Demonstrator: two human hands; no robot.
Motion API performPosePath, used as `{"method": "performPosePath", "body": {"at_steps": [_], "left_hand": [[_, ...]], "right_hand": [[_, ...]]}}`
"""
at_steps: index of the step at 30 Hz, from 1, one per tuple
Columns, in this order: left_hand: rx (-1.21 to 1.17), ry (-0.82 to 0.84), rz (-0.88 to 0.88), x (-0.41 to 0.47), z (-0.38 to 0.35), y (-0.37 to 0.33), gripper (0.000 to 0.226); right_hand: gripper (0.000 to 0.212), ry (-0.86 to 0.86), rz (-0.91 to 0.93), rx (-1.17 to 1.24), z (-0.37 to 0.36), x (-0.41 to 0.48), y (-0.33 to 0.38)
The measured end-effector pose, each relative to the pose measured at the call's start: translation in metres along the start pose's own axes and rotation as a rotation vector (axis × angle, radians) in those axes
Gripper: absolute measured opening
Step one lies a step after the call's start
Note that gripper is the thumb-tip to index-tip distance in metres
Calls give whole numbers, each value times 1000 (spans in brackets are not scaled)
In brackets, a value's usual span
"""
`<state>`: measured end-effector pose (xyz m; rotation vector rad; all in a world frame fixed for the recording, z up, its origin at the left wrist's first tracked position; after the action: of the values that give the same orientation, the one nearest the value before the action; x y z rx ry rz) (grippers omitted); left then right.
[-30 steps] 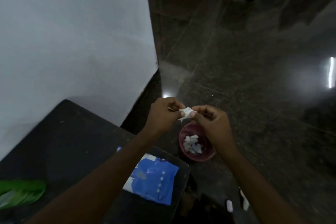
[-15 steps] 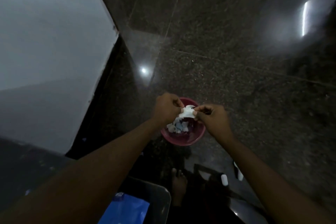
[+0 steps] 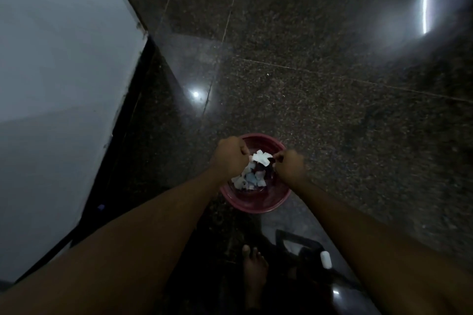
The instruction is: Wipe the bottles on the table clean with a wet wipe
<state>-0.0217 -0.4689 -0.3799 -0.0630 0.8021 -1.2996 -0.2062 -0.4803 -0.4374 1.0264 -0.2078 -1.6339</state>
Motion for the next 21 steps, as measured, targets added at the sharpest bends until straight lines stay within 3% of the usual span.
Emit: {"method": "performPosePath", "body": {"at_steps": [10, 17, 21], "left_hand": [[70, -16, -102, -16, 31, -11, 13], [232, -114, -212, -65, 68, -26, 30], [312, -266, -280, -110, 100, -37, 39]], "right_hand": [[34, -21, 9, 24, 11, -18, 14], [31, -113, 258, 112, 38, -78, 71], [39, -110, 362, 128, 57, -114, 109]]}}
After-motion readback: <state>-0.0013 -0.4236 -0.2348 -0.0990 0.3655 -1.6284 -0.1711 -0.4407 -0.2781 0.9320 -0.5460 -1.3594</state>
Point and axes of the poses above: each hand's wrist, its own x-axis towards the middle knuckle, its own z-axis out of the back of the hand, y = z × x, the point moved 5 cm from there along x, towards the middle knuckle, and after that the axes turned 9 degrees about x, right-handed, at the moved point
